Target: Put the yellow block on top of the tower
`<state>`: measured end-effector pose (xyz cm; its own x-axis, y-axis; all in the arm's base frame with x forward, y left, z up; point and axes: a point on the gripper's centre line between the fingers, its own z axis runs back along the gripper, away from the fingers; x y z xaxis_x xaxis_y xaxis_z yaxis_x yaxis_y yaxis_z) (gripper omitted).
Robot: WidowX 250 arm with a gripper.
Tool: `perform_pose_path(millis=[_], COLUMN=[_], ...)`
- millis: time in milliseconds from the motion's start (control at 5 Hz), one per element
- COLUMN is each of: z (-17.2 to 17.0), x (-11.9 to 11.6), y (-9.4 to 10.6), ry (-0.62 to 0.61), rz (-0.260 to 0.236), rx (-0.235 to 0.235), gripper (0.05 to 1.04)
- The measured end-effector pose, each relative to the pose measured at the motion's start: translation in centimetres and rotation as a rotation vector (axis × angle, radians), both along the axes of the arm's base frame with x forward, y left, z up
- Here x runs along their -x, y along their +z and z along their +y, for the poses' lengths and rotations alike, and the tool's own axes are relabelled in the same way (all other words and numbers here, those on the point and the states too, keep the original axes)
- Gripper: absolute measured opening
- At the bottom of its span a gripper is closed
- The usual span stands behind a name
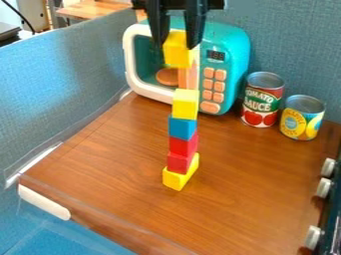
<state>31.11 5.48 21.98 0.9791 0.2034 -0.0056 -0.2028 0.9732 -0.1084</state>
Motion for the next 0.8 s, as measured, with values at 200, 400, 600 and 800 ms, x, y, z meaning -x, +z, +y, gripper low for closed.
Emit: perform_pose_path(millis=[200,400,600,800], z=[0.3,-0.5,-1.0,-1.0], x=[-0.2,-0.7,-0.8,-0.9], y=[-1.6,-2.9,-3.2,-3.6], ry=[0.009,-0.029,-0.045,-0.04], rz=[0.07,0.114,0.125,0.137], rx=[-0.01,-0.017,-0.016,-0.019], gripper=[0.531,0.531,0.531,0.531])
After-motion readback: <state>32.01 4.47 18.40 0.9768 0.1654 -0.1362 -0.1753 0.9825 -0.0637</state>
